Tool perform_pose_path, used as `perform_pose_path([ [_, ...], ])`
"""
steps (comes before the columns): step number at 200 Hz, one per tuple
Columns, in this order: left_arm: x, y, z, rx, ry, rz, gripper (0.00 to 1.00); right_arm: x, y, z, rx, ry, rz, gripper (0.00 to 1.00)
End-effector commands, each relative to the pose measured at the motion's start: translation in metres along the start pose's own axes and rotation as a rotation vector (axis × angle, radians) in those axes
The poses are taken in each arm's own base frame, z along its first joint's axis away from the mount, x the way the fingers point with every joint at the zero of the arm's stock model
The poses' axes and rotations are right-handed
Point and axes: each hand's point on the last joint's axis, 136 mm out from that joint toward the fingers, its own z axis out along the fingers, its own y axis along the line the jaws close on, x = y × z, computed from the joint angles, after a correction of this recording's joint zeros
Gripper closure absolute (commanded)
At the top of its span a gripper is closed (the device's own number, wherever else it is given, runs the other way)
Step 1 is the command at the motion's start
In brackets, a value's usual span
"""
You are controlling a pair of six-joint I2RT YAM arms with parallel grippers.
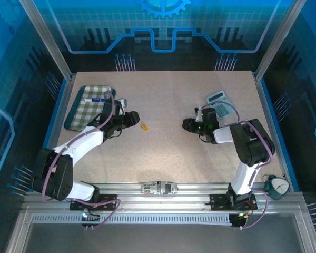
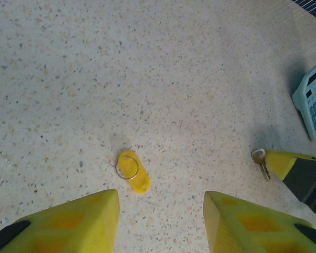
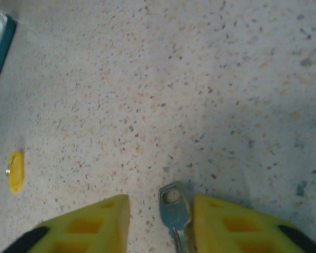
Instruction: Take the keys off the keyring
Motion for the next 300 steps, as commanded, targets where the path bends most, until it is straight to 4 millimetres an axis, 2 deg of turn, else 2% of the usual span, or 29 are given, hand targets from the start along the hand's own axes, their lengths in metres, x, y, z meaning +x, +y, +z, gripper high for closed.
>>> perform_pose_path([
  [1,0.001,0.001,-0.010,-0.002,-0.020,-0.013,0.51,-0.022,-0.019,-0.019,0.083,-0.070,0.024,0.55],
  [11,-0.001,0.001,-0.013,-0.007,-0.034,-0.007,0.39,-0.027,-0.023,-0.031,0.109,-0.091,0.024,0.48],
  [13,-0.002,0.001,-0.014,-0.010,-0.037,-0.005,0.34,-0.028,-0.024,-0.034,0.114,-0.095,0.022,0.47],
  [15,-0.002,0.001,-0.014,-0.012,-0.039,-0.003,0.23,-0.029,-0.024,-0.037,0.119,-0.101,0.019,0.45],
  [17,-0.003,0.001,-0.015,-0.013,-0.043,-0.001,0.08,-0.030,-0.025,-0.039,0.125,-0.104,0.016,0.40],
  [18,-0.003,0.001,-0.015,-0.014,-0.044,0.000,0.04,-0.031,-0.025,-0.041,0.127,-0.106,0.014,0.35],
  [21,-0.005,0.001,-0.016,-0.016,-0.050,0.004,0.01,-0.032,-0.026,-0.045,0.136,-0.112,0.008,0.22],
  [23,-0.005,0.001,-0.017,-0.018,-0.053,0.006,0.01,-0.033,-0.026,-0.048,0.142,-0.118,0.005,0.06],
  [26,-0.006,0.002,-0.018,-0.023,-0.058,0.010,0.01,-0.032,-0.029,-0.051,0.156,-0.112,0.003,0.01],
  [66,-0.028,0.012,-0.035,-0.130,-0.134,0.059,0.01,-0.057,-0.034,-0.112,0.314,-0.206,-0.097,0.00],
  [91,-0.045,0.026,-0.055,-0.245,-0.227,0.176,0.01,-0.077,-0.055,-0.155,0.572,-0.237,-0.135,0.00],
  [116,-0.053,0.061,-0.075,-0.434,-0.342,0.299,0.01,-0.091,-0.080,-0.193,0.828,-0.288,-0.188,0.00],
  [131,-0.057,0.085,-0.086,-0.510,-0.402,0.306,0.01,-0.095,-0.087,-0.202,0.895,-0.364,-0.257,0.00],
  [155,-0.058,0.120,-0.091,-0.562,-0.455,0.270,0.01,-0.096,-0.089,-0.199,0.899,-0.493,-0.393,0.00],
  [172,-0.057,0.134,-0.076,-0.572,-0.473,0.298,0.00,-0.097,-0.091,-0.191,0.864,-0.571,-0.416,0.00],
  [183,-0.057,0.139,-0.063,-0.578,-0.475,0.332,0.01,-0.093,-0.093,-0.176,0.846,-0.513,-0.450,0.00],
  [202,-0.058,0.140,-0.043,-0.531,-0.523,0.360,0.01,-0.092,-0.099,-0.167,0.879,-0.507,-0.487,0.00],
  [217,-0.062,0.126,-0.037,-0.461,-0.567,0.418,0.01,-0.089,-0.087,-0.160,0.812,-0.509,-0.573,0.00],
  [230,-0.055,0.133,-0.030,-0.453,-0.576,0.412,0.00,-0.086,-0.082,-0.159,0.754,-0.507,-0.587,0.00],
  [236,-0.055,0.131,-0.031,-0.428,-0.625,0.426,0.01,-0.083,-0.079,-0.157,0.720,-0.504,-0.596,0.00],
  [243,-0.044,0.136,-0.029,-0.403,-0.614,0.408,0.01,-0.079,-0.074,-0.155,0.659,-0.495,-0.615,0.00],
  [252,-0.048,0.131,-0.031,-0.377,-0.665,0.441,0.01,-0.076,-0.072,-0.151,0.611,-0.470,-0.620,0.00],
  [264,-0.040,0.127,-0.027,-0.339,-0.618,0.449,0.00,-0.076,-0.072,-0.150,0.597,-0.468,-0.620,0.00],
  [273,-0.043,0.124,-0.025,-0.332,-0.626,0.468,0.00,-0.073,-0.067,-0.146,0.547,-0.446,-0.634,0.00],
  [292,-0.046,0.130,-0.025,-0.369,-0.613,0.442,0.00,-0.079,-0.077,-0.144,0.483,-0.449,-0.460,0.00],
  [300,-0.047,0.131,-0.024,-0.374,-0.612,0.442,0.01,-0.082,-0.075,-0.141,0.448,-0.469,-0.463,0.00],
])
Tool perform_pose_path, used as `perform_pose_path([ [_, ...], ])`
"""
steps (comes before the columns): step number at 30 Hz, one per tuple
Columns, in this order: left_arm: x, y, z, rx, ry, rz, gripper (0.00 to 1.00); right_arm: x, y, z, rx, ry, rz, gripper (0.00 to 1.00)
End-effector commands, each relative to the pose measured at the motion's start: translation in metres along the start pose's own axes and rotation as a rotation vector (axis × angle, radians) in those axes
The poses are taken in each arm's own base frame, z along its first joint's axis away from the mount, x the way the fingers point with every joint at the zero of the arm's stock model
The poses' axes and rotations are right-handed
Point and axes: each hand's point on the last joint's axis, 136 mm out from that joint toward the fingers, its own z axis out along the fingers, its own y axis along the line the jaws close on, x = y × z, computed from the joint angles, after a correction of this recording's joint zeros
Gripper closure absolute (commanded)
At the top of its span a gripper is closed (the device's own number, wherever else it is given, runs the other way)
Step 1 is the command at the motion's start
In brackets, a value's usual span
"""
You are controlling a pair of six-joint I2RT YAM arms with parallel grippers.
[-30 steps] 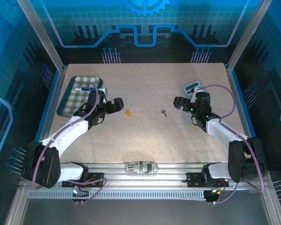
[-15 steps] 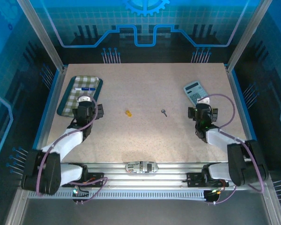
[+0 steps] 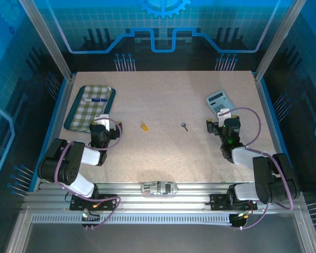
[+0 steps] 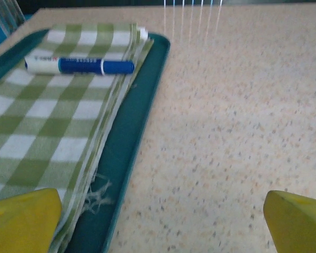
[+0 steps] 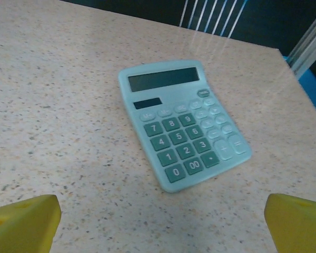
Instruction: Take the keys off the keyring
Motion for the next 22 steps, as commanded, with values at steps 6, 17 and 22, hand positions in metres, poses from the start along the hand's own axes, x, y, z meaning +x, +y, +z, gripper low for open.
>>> perform_pose_path([
  [6,-0.030,0.002,0.000,-0.006,-0.114,-0.022,0.01,-0.007,0.025,0.007,-0.193,-0.177,0.065,0.00],
  [17,-0.029,0.010,0.007,-0.060,-0.079,-0.031,0.01,-0.005,0.012,0.020,-0.008,-0.103,0.053,0.00],
  [22,-0.030,0.009,0.007,-0.057,-0.080,-0.033,0.00,-0.003,0.005,0.022,-0.021,-0.086,0.094,0.00],
])
